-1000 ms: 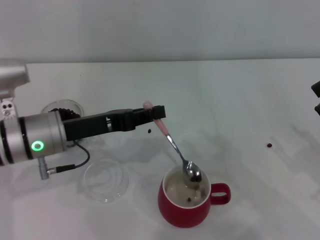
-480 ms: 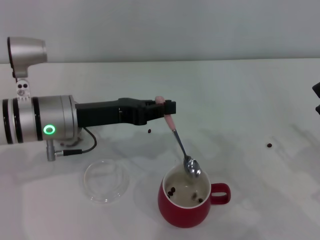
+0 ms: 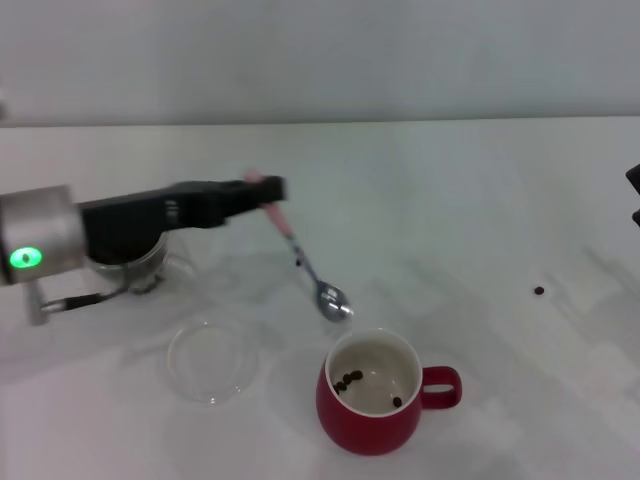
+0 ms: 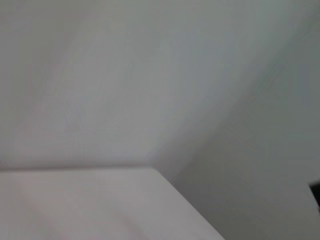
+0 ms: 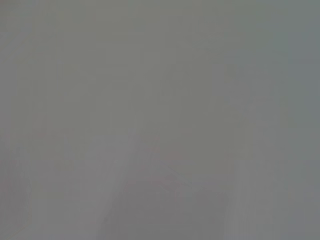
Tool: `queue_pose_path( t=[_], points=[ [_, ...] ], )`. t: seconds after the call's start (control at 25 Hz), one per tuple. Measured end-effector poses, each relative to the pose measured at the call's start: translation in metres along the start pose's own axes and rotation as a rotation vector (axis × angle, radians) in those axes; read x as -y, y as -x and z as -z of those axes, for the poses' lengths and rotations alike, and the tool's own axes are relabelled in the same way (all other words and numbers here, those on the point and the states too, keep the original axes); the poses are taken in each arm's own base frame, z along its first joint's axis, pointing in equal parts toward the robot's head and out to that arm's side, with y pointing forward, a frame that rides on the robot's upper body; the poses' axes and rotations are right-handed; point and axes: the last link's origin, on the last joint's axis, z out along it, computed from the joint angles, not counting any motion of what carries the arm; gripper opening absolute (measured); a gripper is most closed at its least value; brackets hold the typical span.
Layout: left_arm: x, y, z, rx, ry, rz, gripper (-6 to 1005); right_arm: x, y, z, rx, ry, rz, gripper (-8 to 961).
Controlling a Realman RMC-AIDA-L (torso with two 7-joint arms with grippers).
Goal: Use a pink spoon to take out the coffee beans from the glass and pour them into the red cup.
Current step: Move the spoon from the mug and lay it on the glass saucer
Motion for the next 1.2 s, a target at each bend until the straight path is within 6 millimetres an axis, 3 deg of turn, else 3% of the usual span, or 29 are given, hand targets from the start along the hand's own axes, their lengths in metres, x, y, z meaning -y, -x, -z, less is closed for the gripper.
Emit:
queue_pose_path(
  t=[0.08,0.2,0.24,0.36,0.48,0.76,1.2],
  points=[
    [0.007,0.004,0.018,-0.039,-0.041,0.019,125,0.001,0.001,0.0,0.004,-0.004,0.001,651],
    [0.01,0.007,0.026,-0.057,-0.061,0.029,125,0.002,0.002,0.001,0.012,-0.016,0.002,651],
    [0.019,0.019,0.053,-0.101,-0.123,0.067,126,0.003,0.002,0.001,0.014,-0.02,0.004,651],
    [0.025,0.036,0.075,-0.126,-0.176,0.107,126,0.004,0.003,0.002,0.018,-0.026,0.007,650],
    [0.027,0.049,0.085,-0.133,-0.203,0.133,126,0.006,0.004,0.002,0.019,-0.041,0.01,650],
    [0.03,0.069,0.099,-0.135,-0.244,0.171,125,0.006,0.006,0.005,0.03,-0.053,0.006,650],
    [0.031,0.077,0.098,-0.127,-0.251,0.196,125,0.004,0.008,0.009,0.041,-0.054,-0.03,650]
  ],
)
